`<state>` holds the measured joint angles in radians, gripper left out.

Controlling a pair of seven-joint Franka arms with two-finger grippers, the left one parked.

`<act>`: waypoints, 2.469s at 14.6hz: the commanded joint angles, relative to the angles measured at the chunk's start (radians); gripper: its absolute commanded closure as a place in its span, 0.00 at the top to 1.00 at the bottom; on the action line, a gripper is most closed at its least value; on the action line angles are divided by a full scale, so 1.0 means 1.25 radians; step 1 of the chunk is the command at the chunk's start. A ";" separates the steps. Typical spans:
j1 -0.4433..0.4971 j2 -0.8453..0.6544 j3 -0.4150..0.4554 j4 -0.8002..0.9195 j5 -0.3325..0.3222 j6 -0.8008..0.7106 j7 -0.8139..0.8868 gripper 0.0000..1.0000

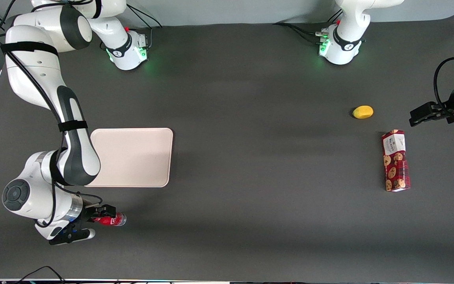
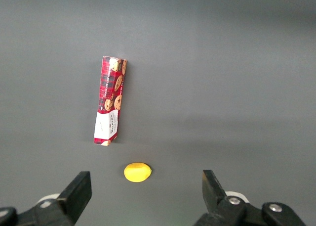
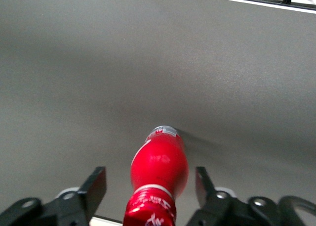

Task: Place coke bottle on tray
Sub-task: 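Lift the bottle and carry it over the white tray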

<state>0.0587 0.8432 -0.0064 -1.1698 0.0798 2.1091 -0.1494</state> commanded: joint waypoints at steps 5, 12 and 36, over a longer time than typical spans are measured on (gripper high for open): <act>0.001 0.009 -0.006 0.020 0.005 -0.011 -0.073 0.00; 0.003 -0.094 -0.011 0.063 0.000 -0.233 -0.079 0.00; -0.067 -0.477 -0.023 -0.562 -0.077 -0.011 -0.207 0.00</act>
<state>-0.0067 0.3151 -0.0250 -1.7347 -0.0086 1.9930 -0.3437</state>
